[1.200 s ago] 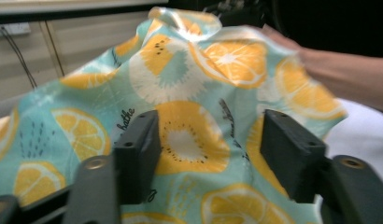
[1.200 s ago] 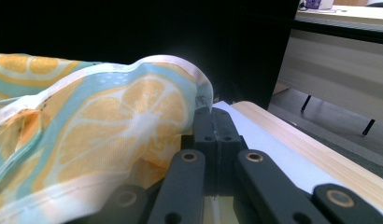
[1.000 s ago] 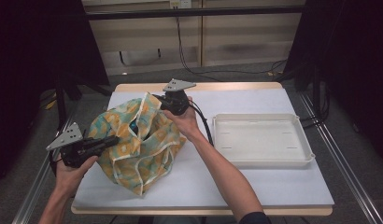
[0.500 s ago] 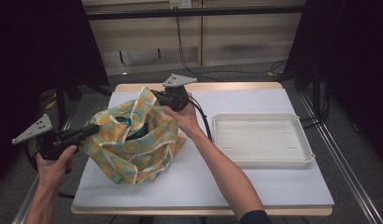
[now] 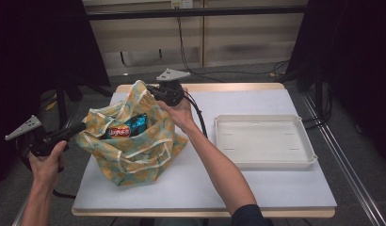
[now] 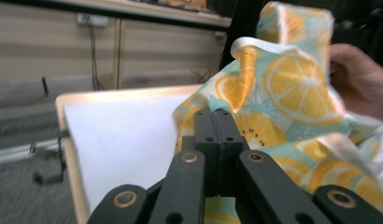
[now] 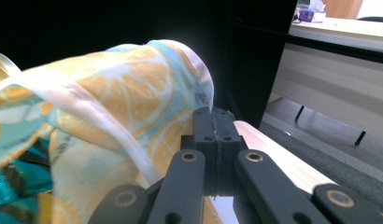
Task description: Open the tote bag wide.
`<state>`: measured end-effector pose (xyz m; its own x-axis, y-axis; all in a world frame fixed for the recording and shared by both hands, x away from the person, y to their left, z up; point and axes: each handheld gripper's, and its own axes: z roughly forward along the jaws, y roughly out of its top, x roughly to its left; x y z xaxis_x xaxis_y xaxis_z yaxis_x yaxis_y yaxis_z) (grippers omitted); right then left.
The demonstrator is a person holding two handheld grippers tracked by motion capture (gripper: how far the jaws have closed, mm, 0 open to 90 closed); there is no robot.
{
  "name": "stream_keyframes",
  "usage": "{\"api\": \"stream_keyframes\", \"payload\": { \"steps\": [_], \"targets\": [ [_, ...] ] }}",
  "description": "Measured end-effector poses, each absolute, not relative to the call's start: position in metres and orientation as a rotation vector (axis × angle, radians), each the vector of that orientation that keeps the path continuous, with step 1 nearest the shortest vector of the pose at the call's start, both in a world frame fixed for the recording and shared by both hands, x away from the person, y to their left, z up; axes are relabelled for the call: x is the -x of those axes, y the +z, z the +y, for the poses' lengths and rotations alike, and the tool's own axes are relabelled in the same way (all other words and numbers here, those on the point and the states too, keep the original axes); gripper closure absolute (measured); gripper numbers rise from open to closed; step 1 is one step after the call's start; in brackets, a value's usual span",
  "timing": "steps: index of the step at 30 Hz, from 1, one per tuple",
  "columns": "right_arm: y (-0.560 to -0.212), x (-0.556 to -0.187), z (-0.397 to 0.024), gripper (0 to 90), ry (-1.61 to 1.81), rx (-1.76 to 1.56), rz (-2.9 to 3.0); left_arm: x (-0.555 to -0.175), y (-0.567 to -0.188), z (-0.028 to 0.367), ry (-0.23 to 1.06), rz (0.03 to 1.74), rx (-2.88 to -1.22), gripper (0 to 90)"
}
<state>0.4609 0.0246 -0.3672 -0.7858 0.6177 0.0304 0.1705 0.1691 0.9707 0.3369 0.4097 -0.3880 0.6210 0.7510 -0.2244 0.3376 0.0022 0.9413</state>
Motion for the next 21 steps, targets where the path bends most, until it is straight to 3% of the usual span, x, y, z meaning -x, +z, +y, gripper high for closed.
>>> {"api": "stream_keyframes", "payload": {
  "steps": [16, 20, 21],
  "targets": [
    [-0.419, -0.467, 0.016, 89.3, 1.524, -0.861, 2.193, -0.338, -0.442, 0.406, 0.305, 0.991, -1.676, 90.0],
    [-0.418, -0.457, 0.009, 78.7, 1.567, -0.835, 2.179, -0.333, -0.444, 0.401, 0.293, 0.974, -1.657, 90.0],
    [-0.414, -0.452, 0.005, 71.1, 1.583, -0.827, 2.163, -0.332, -0.443, 0.402, 0.293, 0.963, -1.656, 89.6]
  ]
}}
